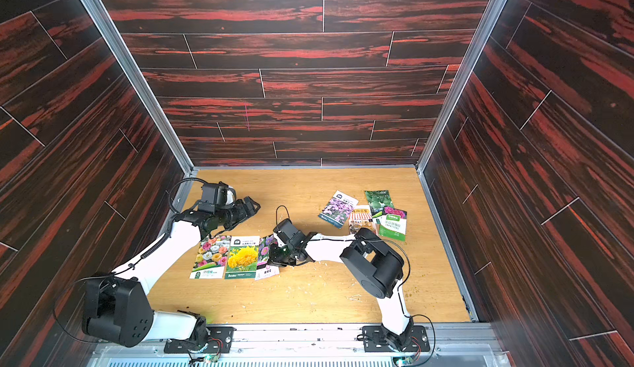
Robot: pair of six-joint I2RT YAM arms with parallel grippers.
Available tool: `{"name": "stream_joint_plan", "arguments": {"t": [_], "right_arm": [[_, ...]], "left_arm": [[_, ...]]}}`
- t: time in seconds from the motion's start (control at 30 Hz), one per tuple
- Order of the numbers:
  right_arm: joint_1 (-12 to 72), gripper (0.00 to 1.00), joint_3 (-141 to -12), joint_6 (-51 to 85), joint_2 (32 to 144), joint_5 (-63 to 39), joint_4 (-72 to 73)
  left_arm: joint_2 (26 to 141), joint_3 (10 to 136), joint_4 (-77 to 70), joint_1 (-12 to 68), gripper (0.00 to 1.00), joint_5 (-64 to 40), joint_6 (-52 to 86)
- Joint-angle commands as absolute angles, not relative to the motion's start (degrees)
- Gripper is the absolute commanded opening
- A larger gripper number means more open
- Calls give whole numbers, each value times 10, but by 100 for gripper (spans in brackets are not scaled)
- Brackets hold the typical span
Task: Arrange the seed packets in a row
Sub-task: Place the seed packet at the center of the board.
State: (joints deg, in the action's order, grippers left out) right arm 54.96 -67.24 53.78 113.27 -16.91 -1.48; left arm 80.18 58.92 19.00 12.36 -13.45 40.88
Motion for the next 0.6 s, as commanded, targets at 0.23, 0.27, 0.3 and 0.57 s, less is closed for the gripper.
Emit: {"name": "stream_joint_plan", "arguments": {"t": [0.23, 0.27, 0.3, 0.57], "right_arm": [[554, 88, -698, 527, 1132, -108, -112], [555, 89, -702, 525, 1131, -91, -135], [555, 89, -707, 523, 1129, -72, -157], [534, 98, -678, 505, 1095, 64, -278]], "left_arm": [[784, 583, 200, 120, 92, -132, 398], [784, 583, 200, 120, 92, -132, 398], [784, 583, 200, 120, 92, -133, 398], [788, 586, 203, 120, 92, -140, 391]]}}
